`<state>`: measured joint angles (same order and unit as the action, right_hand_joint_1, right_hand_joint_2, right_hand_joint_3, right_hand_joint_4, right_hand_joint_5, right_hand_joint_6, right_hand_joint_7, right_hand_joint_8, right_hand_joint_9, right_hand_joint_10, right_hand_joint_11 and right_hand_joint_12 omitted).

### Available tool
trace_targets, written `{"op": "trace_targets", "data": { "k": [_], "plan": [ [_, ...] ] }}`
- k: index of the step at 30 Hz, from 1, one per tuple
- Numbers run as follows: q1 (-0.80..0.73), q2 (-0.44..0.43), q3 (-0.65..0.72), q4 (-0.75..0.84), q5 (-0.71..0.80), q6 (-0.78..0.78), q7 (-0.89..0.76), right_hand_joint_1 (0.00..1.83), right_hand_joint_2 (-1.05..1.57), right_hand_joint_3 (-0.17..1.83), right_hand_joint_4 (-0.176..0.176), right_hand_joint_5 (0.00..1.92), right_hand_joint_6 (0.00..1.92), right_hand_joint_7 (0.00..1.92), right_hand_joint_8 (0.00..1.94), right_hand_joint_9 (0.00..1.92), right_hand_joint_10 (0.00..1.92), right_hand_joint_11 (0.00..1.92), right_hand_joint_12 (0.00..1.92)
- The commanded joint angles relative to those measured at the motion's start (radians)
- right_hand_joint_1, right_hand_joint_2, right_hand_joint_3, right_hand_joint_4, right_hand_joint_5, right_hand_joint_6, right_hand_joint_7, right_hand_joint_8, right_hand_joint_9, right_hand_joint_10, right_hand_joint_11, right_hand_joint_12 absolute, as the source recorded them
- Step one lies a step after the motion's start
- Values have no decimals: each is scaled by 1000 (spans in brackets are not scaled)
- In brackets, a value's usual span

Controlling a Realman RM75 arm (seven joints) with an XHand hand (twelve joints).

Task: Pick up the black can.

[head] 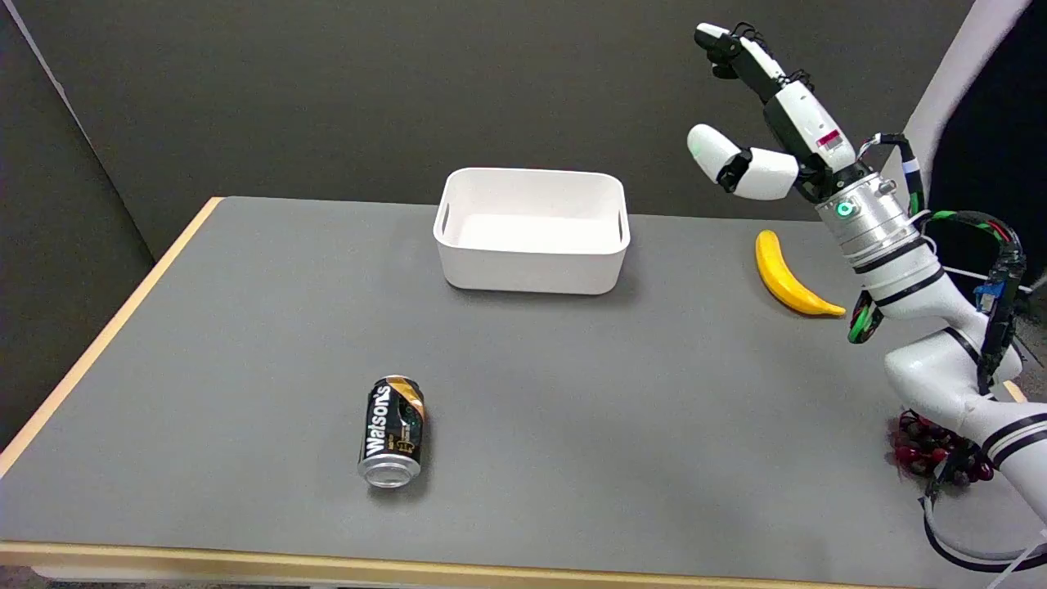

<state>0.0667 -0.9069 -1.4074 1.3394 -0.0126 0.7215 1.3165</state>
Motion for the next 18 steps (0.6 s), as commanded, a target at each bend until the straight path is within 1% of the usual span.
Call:
{"op": "trace_targets", "data": {
  "k": [1,5,9,11,12,14,16,18],
  "plan": [
    [17,-6,-16,0,13,50,-151,467,671,1007,8,96,375,102,269,49,597,-1,966],
    [29,-7,-34,-18,25,117,-218,476,672,1010,10,98,380,105,272,50,599,-1,969],
    [59,-19,-91,-51,62,242,-395,514,666,1014,25,103,400,117,285,66,598,-1,978],
    [77,-17,-122,-61,55,291,-459,546,706,945,37,122,348,139,241,88,562,-1,953],
    [86,-14,-133,-65,45,308,-473,556,710,942,40,121,344,140,237,91,558,-1,950],
    [99,-7,-152,-65,1,319,-464,569,670,1022,43,92,391,117,280,77,586,-1,965],
    [113,12,-173,-50,-75,322,-452,598,666,1024,49,79,377,107,279,73,580,-1,946],
    [139,48,-230,-18,-159,305,-398,599,668,1023,51,76,363,103,270,73,573,-1,935]
  ]
}}
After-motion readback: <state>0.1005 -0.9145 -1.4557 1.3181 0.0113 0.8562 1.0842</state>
